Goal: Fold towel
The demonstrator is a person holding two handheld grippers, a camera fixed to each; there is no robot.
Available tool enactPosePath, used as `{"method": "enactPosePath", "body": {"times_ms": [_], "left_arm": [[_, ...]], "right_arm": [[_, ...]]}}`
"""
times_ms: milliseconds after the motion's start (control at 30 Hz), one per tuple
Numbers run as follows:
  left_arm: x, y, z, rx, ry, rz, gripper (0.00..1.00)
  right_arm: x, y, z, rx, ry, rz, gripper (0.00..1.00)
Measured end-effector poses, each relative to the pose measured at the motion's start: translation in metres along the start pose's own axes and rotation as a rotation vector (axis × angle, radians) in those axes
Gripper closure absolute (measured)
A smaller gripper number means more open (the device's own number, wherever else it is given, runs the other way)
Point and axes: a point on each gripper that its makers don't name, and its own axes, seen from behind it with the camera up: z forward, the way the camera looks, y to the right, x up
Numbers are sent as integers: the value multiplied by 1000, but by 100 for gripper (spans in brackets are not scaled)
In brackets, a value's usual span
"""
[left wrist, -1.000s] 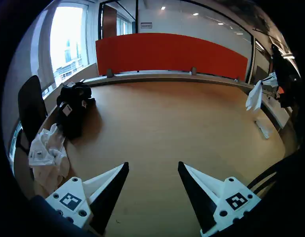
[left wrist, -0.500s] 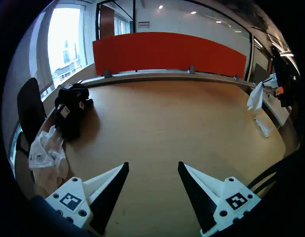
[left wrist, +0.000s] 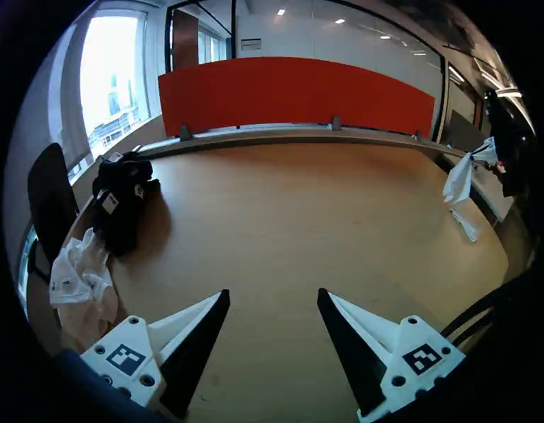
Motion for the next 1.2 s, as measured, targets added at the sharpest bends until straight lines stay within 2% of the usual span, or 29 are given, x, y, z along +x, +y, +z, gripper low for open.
{"method": "enactPosePath", "body": {"times_ms": [600,1200], "left_arm": [[1,2,-4,-4,3,25,8],[0,3,-7,-1,-1,51,8]], "right_arm": [[-75,16,-24,-44,-93,59,97],[-157,14,-31,-58,-217,155,97]]}}
